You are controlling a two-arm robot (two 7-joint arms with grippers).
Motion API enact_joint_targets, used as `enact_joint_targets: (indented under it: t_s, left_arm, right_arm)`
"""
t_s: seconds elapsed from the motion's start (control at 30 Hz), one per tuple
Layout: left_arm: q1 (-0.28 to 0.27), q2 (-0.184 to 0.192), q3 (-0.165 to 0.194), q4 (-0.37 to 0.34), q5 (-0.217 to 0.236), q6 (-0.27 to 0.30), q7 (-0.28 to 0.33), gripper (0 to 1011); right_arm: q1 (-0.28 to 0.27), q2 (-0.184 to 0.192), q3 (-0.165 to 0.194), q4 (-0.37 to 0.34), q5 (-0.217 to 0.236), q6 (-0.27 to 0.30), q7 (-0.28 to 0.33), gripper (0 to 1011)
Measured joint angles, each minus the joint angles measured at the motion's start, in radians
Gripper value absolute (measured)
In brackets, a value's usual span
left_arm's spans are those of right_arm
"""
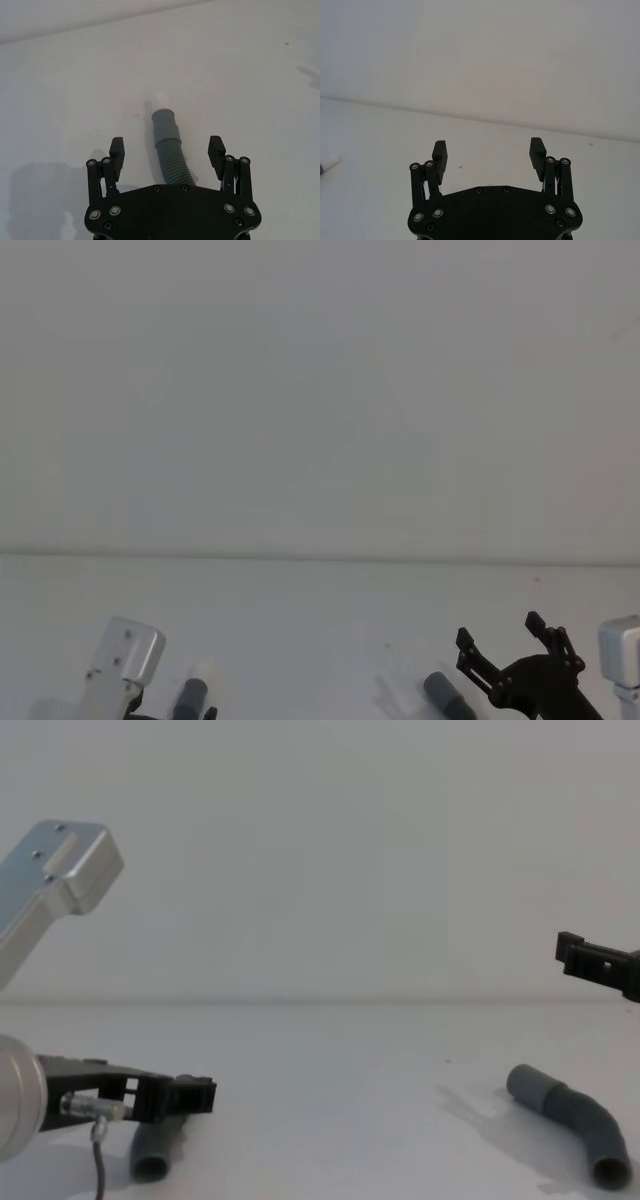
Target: Use both hands to pick up one end of the pipe from the table, align the ends, and insert them.
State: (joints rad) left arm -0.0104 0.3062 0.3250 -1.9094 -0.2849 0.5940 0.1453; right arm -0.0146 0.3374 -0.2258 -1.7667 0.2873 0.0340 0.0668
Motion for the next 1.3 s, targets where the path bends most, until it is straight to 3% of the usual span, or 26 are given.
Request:
enact_joint_targets:
  t_s: [0.33,0.53,0.83,1.3]
  left_arm:
    - [0.008,-0.022,-0.001,-0.037,-0.003,0.09,0.025,1001]
    - [0.008,-0.03,0.001,-0.05,0.006,0.108,0.036,1001]
    - [0.012,-0.063,-0.001,-0.047,0.024,0.066,0.06,1001]
    - [0.028,-0.14,-0.029,-0.02,0.01,0.028,0.097,1001]
  right_arm:
    - [0.0,0.0,0.0,0.0,0.0,0.0,0.0,1002]
    - [0.0,0.0,0.0,0.0,0.0,0.0,0.0,1002]
    - [0.0,0.0,0.0,0.0,0.0,0.0,0.0,1002]
    - [0.0,0.0,0.0,0.0,0.0,0.0,0.0,1002]
